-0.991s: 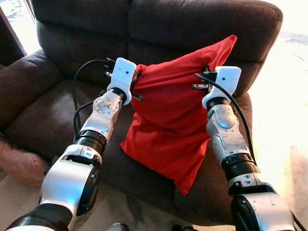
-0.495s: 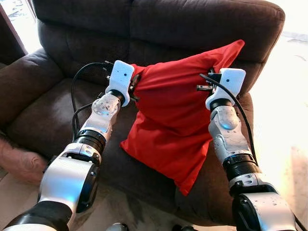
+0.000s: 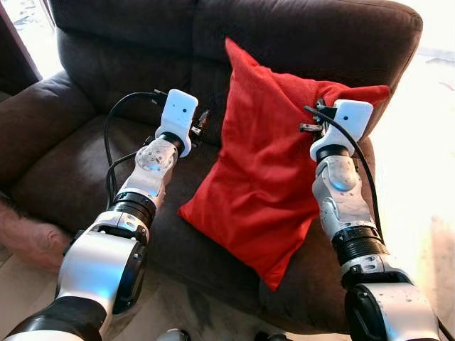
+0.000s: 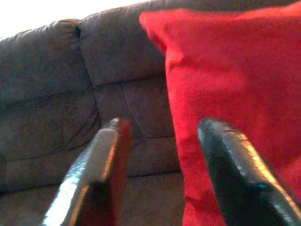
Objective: Move the pillow to the sofa from floor
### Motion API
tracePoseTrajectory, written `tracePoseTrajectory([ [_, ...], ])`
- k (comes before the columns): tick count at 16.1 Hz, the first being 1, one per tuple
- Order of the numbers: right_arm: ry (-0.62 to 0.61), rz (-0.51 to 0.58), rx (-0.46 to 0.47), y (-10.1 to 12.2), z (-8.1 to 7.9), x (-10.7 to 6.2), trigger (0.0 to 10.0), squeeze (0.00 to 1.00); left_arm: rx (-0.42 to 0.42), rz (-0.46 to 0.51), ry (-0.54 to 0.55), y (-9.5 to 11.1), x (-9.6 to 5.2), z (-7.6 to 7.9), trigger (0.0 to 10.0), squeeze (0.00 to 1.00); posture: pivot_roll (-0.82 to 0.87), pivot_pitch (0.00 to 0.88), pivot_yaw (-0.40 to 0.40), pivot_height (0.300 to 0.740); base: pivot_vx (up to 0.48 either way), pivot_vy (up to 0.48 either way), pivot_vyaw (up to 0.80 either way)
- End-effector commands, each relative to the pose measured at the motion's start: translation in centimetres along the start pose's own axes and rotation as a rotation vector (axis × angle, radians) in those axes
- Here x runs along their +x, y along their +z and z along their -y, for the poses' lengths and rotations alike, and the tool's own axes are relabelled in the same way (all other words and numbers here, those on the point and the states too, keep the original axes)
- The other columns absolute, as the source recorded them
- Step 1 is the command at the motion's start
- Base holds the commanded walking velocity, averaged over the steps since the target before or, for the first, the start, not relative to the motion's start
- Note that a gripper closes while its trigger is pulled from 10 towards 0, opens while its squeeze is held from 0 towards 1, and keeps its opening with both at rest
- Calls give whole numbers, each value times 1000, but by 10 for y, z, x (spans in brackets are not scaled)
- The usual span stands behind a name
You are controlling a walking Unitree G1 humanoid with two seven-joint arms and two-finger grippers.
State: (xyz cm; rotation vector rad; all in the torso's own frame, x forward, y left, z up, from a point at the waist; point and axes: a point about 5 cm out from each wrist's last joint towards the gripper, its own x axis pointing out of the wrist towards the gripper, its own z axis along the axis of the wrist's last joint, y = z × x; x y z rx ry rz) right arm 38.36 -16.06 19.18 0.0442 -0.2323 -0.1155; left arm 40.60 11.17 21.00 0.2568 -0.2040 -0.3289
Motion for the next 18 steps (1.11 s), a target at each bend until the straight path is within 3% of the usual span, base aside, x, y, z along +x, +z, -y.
tracePoseTrajectory([
  [1, 10, 43, -1, 10, -2, 4, 10000, 1000, 30, 12, -1, 6, 3, -3, 10000, 1000, 30, 83, -18, 740, 0, 0, 0],
  [7, 41, 56, -28, 11, -8, 4, 10000, 1000, 44, 75, -1, 17, 4, -2, 10000, 1000, 35, 84, -23, 740, 0, 0, 0],
  [8, 44, 53, -47, 10, -8, 3, 10000, 0, 45, 87, 0, 20, 5, -1, 10000, 1000, 34, 85, -22, 740, 0, 0, 0],
  [9, 42, 49, -50, 8, -7, 2, 10000, 0, 43, 93, -1, 20, 5, 1, 10000, 1000, 34, 84, -22, 740, 0, 0, 0],
  [10, 37, 39, -51, 3, -5, -1, 10000, 0, 34, 87, -1, 15, 2, 3, 10000, 0, 33, 82, -21, 740, 0, 0, 0],
  [12, 22, 11, -66, -11, 6, -11, 10000, 0, 4, 64, 9, -5, -9, 8, 10000, 0, 30, 82, -20, 740, 0, 0, 0],
  [15, -22, -72, -99, -42, 31, -38, 10000, 0, -59, -46, 56, -51, -38, 9, 10000, 0, 25, 83, -20, 740, 0, 0, 0],
  [16, -73, -127, -110, -57, 48, -52, 10000, 0, -78, -115, 127, -74, -56, 1, 10000, 0, 23, 85, -21, 740, 0, 0, 0],
  [18, -91, -173, -131, -69, 58, -63, 10000, 0, -84, -158, 179, -88, -70, -6, 10000, 0, 24, 83, -22, 740, 0, 0, 0],
])
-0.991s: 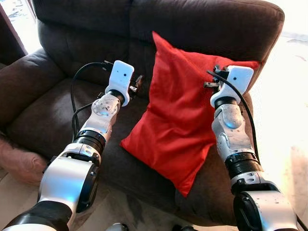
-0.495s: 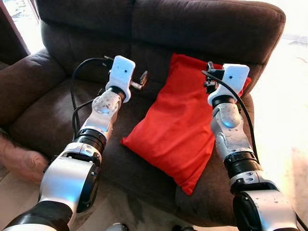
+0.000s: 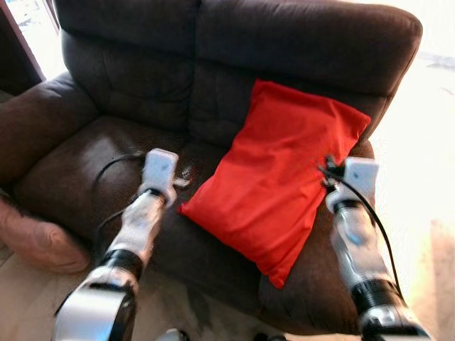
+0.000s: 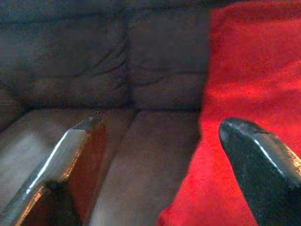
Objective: Move the pillow to the sofa from floor
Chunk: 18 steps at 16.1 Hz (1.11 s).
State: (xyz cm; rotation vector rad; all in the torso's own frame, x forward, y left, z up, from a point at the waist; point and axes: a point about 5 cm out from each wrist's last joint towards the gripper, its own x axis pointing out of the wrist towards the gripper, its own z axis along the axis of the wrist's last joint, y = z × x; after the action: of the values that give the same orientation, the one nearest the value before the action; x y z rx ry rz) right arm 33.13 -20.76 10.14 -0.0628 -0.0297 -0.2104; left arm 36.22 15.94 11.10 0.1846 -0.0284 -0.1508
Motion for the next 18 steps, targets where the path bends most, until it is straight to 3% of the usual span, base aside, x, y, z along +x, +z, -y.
tracePoseTrajectory([
  [1, -8, -44, -25, -14, 8, -7, 10000, 0, -26, -44, 55, -13, -8, -8, 10000, 0, 23, 78, -21, 740, 0, 0, 0],
  [3, -24, -175, -77, -48, 18, -21, 10000, 0, -3, -193, 29, -48, -27, -2, 10000, 0, 17, 70, -18, 740, 0, 0, 0],
  [4, -40, -284, -93, -71, 23, -31, 10000, 0, -52, -290, -6, -71, -41, 8, 10000, 0, 16, 67, -16, 740, 0, 0, 0],
  [6, -15, -425, -118, -97, 23, -49, 10000, 0, -63, -406, -13, -97, -63, 17, 10000, 0, 15, 56, -16, 740, 0, 0, 0],
  [8, 25, -498, -170, -113, 23, -65, 10000, 0, -66, -502, -11, -118, -82, 21, 10000, 0, 15, 51, -17, 740, 0, 0, 0],
  [9, 27, -563, -184, -125, 29, -78, 10000, 0, -56, -602, -19, -137, -104, 23, 10000, 0, 11, 45, -17, 740, 0, 0, 0],
  [10, 27, -575, -193, -128, 31, -81, 10000, 0, -52, -624, -20, -141, -109, 23, 10000, 0, 12, 44, -16, 740, 0, 0, 0],
  [14, -40, -786, -236, -160, 63, -129, 10000, 0, 2, -895, 2, -182, -175, 13, 10000, 0, 9, 30, -17, 740, 0, 0, 0],
  [18, -17, -807, -218, -166, 59, -141, 10000, 0, -3, -925, 50, -188, -189, 6, 10000, 0, 11, 25, -15, 740, 0, 0, 0],
])
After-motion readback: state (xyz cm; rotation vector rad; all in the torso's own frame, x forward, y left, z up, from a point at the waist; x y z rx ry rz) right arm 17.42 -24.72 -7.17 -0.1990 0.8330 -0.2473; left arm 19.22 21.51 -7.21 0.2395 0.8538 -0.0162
